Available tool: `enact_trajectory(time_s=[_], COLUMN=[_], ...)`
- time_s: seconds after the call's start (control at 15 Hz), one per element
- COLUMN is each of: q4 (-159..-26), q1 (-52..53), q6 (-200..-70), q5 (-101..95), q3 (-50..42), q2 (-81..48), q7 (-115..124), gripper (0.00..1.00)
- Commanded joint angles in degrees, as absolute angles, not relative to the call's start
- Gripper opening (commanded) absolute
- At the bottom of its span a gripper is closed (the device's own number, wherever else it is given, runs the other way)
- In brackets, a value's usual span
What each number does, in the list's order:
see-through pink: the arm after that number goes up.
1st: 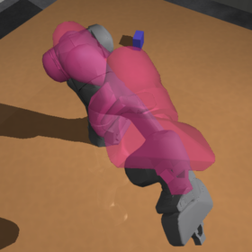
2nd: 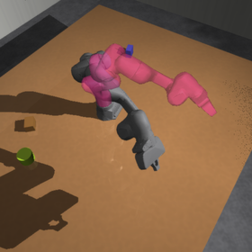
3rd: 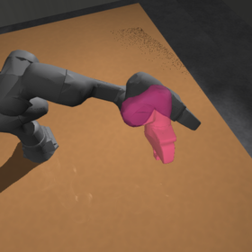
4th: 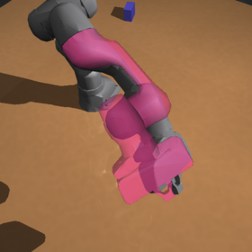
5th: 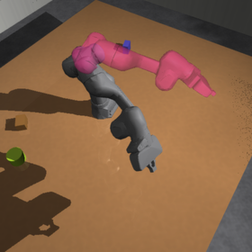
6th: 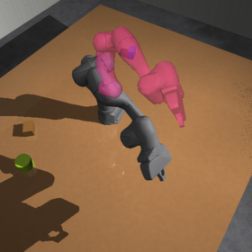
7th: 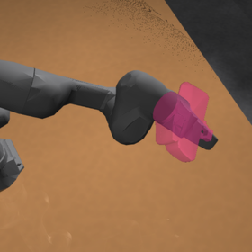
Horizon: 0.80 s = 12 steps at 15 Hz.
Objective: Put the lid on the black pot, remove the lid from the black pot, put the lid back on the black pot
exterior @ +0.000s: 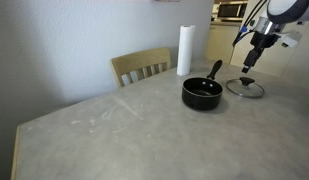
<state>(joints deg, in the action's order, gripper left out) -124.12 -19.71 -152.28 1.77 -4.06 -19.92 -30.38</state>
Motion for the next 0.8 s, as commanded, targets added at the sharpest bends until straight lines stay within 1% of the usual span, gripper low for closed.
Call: enact_trajectory(time_s=[0.0,0.73], q4=[-124.3,-122.8], q1=[-20.0,-21.0], q6=[-152.1,-158.3], q5=[2.1,1.1], q3=[-4.0,-3.1], q2=[-20.8,-26.6], q7=[-30.5,-31.3], gripper=[1.00,1.00])
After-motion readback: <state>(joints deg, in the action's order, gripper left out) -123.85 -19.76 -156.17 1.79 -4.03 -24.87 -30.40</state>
